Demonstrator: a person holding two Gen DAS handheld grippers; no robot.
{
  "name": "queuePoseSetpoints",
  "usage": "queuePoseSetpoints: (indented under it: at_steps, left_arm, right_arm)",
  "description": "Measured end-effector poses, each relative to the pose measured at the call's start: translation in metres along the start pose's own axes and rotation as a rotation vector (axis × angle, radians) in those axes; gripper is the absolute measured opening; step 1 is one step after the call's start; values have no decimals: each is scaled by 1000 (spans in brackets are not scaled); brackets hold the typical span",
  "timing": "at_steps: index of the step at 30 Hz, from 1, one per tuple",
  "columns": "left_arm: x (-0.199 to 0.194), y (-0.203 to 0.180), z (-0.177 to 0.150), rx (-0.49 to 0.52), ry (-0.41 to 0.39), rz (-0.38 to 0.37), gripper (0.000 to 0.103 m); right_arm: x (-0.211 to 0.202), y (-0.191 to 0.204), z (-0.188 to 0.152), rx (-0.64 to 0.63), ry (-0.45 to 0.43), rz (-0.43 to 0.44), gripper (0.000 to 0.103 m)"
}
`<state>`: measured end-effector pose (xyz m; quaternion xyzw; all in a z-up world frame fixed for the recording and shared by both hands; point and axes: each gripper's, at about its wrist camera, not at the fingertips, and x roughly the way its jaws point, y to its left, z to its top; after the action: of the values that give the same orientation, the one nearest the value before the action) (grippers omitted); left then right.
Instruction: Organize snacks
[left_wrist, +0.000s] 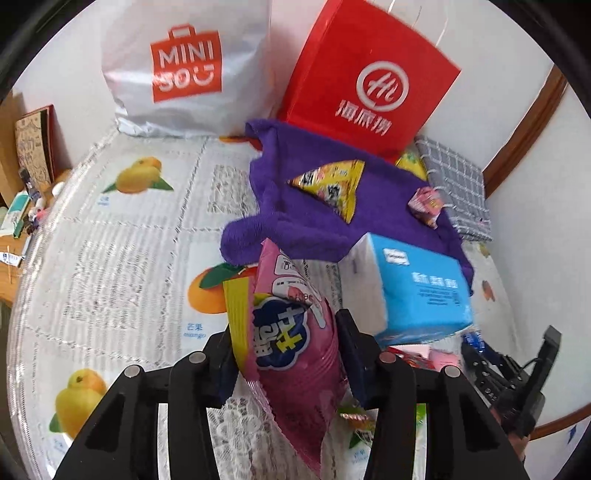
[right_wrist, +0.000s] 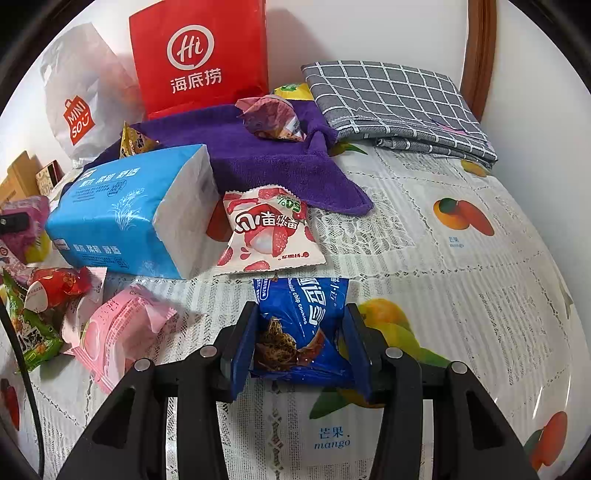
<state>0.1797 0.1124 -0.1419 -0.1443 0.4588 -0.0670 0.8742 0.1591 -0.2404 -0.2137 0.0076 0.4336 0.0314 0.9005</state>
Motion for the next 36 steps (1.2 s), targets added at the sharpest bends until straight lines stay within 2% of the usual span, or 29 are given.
queuePoseSetpoints:
  at_steps: [4, 7, 9, 16, 19, 25, 36]
  left_arm:
    - [-20, -5, -2, 17, -36, 8, 46]
    - [-33, -10, -3, 45, -60, 53, 46]
    - [-40, -11, -4, 56, -72, 70, 46]
    - [-59, -21, 1, 73, -116, 39, 46]
    - [-59, -27, 3, 85, -125, 26, 46]
    - [-51, -41, 8, 126, -125, 35, 46]
    - [-32, -56, 25, 182, -143, 70, 46]
  right_arm:
    - [0, 0, 0, 1, -3, -4, 45]
    - [-3, 2, -2, -4, -6, -16, 44]
    - [-7, 4, -4, -5, 2, 10, 44]
    - [-41, 12, 8, 3, -51, 57, 44]
    - [-60, 17, 17, 7, -91, 76, 44]
    - [-80, 30, 42, -11, -145, 61, 44]
    - [-77, 47, 93, 4, -184, 74, 44]
